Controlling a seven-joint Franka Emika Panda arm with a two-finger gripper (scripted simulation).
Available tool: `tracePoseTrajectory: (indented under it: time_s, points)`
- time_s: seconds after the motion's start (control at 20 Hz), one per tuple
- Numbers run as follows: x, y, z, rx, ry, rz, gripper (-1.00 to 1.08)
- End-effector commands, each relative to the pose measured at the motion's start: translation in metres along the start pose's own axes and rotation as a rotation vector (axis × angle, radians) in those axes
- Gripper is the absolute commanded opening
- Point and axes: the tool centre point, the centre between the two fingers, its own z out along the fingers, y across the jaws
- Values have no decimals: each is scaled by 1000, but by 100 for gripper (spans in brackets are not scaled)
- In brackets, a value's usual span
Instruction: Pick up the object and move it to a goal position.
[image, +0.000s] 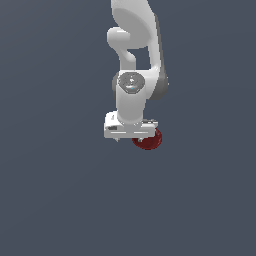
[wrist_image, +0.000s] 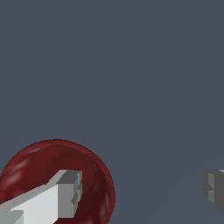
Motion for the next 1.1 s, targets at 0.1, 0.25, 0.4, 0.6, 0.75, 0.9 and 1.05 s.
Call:
tracePoseTrajectory:
  time_s: [0.1,0.25,0.4,0.6,0.75,0.9,1.05]
  points:
    - [0,-1,0,1,-1,-2,28]
    - [0,-8,1,4,-6,-15,28]
    - [0,-14,2,2,-9,-34,28]
    - [-1,-17,4,-4,-11,-60,28]
    - [-2,-21,5,0,-16,-71,28]
    - [-5,-31,3,11,-21,-84,28]
    - [-5,-40,-1,17,-15,-96,28]
